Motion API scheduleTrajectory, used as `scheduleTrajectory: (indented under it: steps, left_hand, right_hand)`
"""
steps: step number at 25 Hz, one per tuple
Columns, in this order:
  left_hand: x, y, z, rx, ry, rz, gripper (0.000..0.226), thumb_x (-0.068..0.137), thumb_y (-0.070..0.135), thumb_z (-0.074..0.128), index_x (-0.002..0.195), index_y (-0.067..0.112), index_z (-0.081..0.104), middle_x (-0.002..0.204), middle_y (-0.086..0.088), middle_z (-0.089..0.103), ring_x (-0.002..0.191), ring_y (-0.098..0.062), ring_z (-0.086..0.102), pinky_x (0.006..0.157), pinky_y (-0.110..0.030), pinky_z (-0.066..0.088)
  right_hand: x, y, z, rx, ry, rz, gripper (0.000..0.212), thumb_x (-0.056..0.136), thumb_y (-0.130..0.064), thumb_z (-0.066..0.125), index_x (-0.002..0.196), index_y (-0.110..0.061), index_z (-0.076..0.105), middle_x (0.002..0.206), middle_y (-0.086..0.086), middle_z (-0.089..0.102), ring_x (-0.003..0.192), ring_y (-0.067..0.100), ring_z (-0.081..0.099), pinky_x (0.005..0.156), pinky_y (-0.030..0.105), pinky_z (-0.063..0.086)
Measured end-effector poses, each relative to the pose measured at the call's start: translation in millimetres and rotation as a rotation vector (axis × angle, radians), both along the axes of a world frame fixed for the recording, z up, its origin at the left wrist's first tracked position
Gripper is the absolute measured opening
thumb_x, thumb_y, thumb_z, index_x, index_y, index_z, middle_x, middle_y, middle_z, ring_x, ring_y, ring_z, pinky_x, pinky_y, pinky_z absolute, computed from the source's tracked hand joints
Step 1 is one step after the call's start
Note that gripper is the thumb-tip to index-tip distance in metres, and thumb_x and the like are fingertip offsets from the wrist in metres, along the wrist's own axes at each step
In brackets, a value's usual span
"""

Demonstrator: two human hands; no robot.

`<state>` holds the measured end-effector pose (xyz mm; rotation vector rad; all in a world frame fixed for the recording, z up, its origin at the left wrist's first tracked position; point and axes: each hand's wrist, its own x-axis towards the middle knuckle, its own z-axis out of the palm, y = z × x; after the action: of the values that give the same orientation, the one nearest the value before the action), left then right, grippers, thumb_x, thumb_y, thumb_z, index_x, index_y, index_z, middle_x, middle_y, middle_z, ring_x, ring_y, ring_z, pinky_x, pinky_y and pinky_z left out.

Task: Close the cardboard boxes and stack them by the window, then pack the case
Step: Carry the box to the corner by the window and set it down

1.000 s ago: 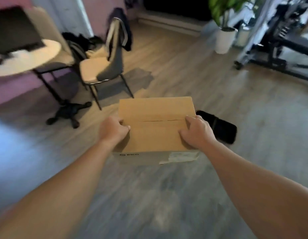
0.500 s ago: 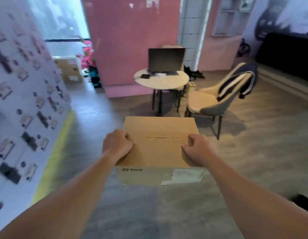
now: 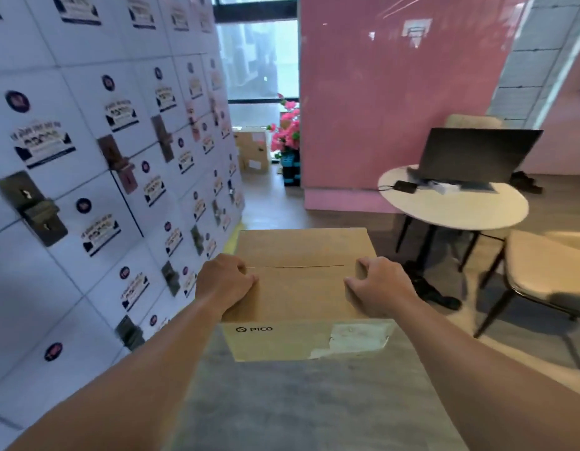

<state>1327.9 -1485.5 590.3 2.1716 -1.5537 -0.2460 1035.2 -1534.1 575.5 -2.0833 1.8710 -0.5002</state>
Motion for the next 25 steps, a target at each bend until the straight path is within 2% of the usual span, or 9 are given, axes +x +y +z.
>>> scheduleTrajectory:
  steps: [3, 5, 8, 10, 12, 14, 17, 22, 25]
  left_hand:
    - [36.9, -70.3, 8.6, -0.052, 0.023, 0.069, 0.038, 0.080, 0.043, 0.074, 0.111, 0.022, 0.076, 0.111, 0.003, 0.073, 0.102, -0.019, 0.066, 0.071, -0.023, 0.040]
    - [63.1, -117.3, 9.2, -0.069, 0.038, 0.087, 0.040, 0.080, 0.042, 0.074, 0.114, 0.021, 0.075, 0.113, 0.001, 0.073, 0.095, -0.016, 0.064, 0.075, -0.024, 0.040]
    - [101.1, -188.5, 3.6, -0.101, 0.053, 0.109, 0.034, 0.079, 0.039, 0.075, 0.105, 0.018, 0.077, 0.103, 0.000, 0.075, 0.080, -0.011, 0.058, 0.069, -0.022, 0.037]
    - [132.4, -249.2, -4.1, -0.106, 0.075, 0.117, 0.029, 0.078, 0.039, 0.076, 0.099, 0.019, 0.078, 0.095, 0.002, 0.076, 0.081, -0.014, 0.065, 0.063, -0.018, 0.037]
    - [164.7, -311.3, -11.2, -0.090, 0.095, 0.105, 0.017, 0.076, 0.039, 0.075, 0.077, 0.022, 0.075, 0.073, 0.005, 0.072, 0.071, -0.015, 0.066, 0.053, -0.016, 0.035]
    - [194.0, -375.8, -12.4, -0.053, 0.104, 0.083, 0.019, 0.076, 0.038, 0.073, 0.069, 0.020, 0.069, 0.061, 0.009, 0.064, 0.061, -0.010, 0.060, 0.049, -0.019, 0.034]
    - [226.4, -461.2, -4.1, -0.025, 0.106, 0.061, 0.023, 0.078, 0.038, 0.073, 0.089, 0.018, 0.076, 0.082, 0.004, 0.073, 0.067, -0.009, 0.058, 0.056, -0.021, 0.040]
    - [263.1, -628.1, 4.0, -0.007, 0.042, 0.020, 0.023, 0.076, 0.039, 0.071, 0.083, 0.018, 0.075, 0.080, 0.003, 0.072, 0.068, -0.011, 0.061, 0.054, -0.017, 0.041]
    - [278.0, -722.3, -0.8, -0.003, 0.026, 0.028, 0.021, 0.076, 0.037, 0.071, 0.081, 0.018, 0.074, 0.084, 0.001, 0.073, 0.075, -0.016, 0.064, 0.062, -0.023, 0.047]
  right_hand:
    - [39.7, -89.4, 10.6, -0.015, -0.013, 0.048, 0.042, 0.081, -0.055, 0.062, 0.107, -0.022, 0.067, 0.099, 0.003, 0.067, 0.081, 0.024, 0.057, 0.069, 0.033, 0.046]
    - [68.0, -144.1, 14.4, -0.025, -0.015, 0.091, 0.044, 0.082, -0.055, 0.062, 0.111, -0.022, 0.067, 0.102, 0.003, 0.067, 0.083, 0.024, 0.058, 0.070, 0.033, 0.048]
    - [107.7, -222.2, 12.0, -0.024, -0.043, 0.110, 0.047, 0.082, -0.054, 0.065, 0.113, -0.019, 0.068, 0.102, 0.001, 0.071, 0.088, 0.024, 0.064, 0.075, 0.036, 0.054]
    - [140.0, -285.1, 6.2, -0.006, -0.044, 0.113, 0.048, 0.081, -0.052, 0.066, 0.114, -0.018, 0.069, 0.103, 0.001, 0.072, 0.091, 0.025, 0.066, 0.080, 0.039, 0.056]
    - [173.0, -345.6, 1.8, 0.002, -0.032, 0.117, 0.046, 0.082, -0.050, 0.068, 0.114, -0.017, 0.070, 0.103, 0.003, 0.073, 0.093, 0.026, 0.066, 0.081, 0.040, 0.056]
    - [201.4, -406.0, 2.8, 0.002, -0.035, 0.089, 0.045, 0.081, -0.048, 0.070, 0.113, -0.017, 0.071, 0.104, 0.004, 0.073, 0.095, 0.027, 0.066, 0.081, 0.039, 0.055]
    - [229.7, -484.2, 9.3, 0.004, -0.045, 0.064, 0.045, 0.080, -0.048, 0.071, 0.111, -0.016, 0.072, 0.103, 0.003, 0.072, 0.095, 0.027, 0.066, 0.079, 0.037, 0.055]
    - [261.4, -635.1, 7.9, 0.010, -0.063, 0.032, 0.041, 0.079, -0.050, 0.069, 0.104, -0.018, 0.072, 0.099, 0.002, 0.073, 0.091, 0.026, 0.065, 0.070, 0.033, 0.047]
    - [276.5, -729.2, 3.1, 0.021, -0.071, 0.060, 0.037, 0.080, -0.050, 0.069, 0.100, -0.018, 0.071, 0.095, -0.001, 0.072, 0.082, 0.022, 0.063, 0.069, 0.034, 0.048]
